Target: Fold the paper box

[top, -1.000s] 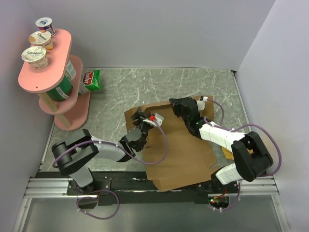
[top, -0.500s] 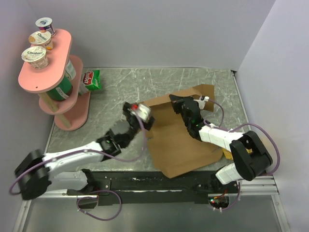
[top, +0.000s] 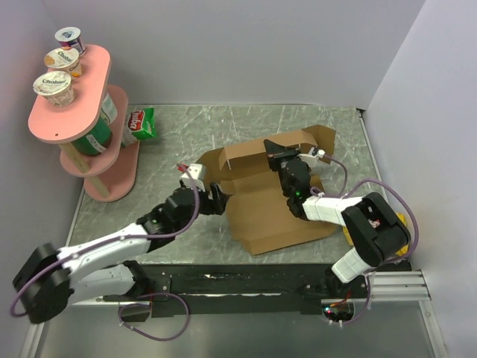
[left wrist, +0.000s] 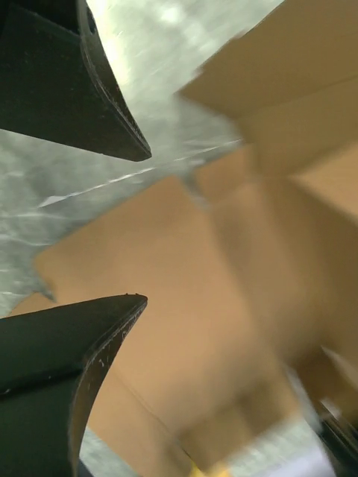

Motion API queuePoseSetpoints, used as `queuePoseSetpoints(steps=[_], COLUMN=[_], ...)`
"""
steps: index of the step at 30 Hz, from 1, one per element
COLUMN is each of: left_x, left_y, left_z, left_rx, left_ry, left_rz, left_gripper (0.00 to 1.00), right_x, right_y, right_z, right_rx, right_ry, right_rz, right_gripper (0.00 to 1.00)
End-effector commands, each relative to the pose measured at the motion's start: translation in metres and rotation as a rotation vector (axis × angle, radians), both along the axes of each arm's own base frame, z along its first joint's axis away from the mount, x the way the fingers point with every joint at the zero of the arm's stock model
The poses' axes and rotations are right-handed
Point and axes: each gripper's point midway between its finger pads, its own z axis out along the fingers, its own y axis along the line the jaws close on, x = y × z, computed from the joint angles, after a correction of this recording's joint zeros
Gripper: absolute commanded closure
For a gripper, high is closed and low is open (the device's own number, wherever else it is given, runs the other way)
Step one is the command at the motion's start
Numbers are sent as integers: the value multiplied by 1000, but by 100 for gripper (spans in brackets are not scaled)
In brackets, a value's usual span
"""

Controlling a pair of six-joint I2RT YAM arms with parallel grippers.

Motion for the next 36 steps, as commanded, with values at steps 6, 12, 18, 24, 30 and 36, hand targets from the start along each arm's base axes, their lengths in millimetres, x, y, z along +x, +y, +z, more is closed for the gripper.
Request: queuePoseSetpoints(steps=[6,12,18,24,30,36], left_x=[25,56,80,102,101,95], left_y=[-30,-31,-47,-40,-35,-39], left_z=[-35,-55,-59,-88,-103,-114], left_rx=[-153,-214,-226,-89,-49,-113], left_ry=[192,244,225,244,284,294], left_rz=[51,135,158,261,297,270], left_gripper=[25,35,42,50,50,43], right_x=[-17,-26,-28,-30,-30,-29], right_y=[-29,-34,-35,-36,-34,-33], right_z=[5,-5,-6,-12,-16,-17], right_rx=[-53,-48,-64,-70,-71,-66], right_ry=[6,22,29,43,51,51], right_rz=[-94,-98,-101,-101,-93,-88], right_gripper=[100,100,100,100,100,100])
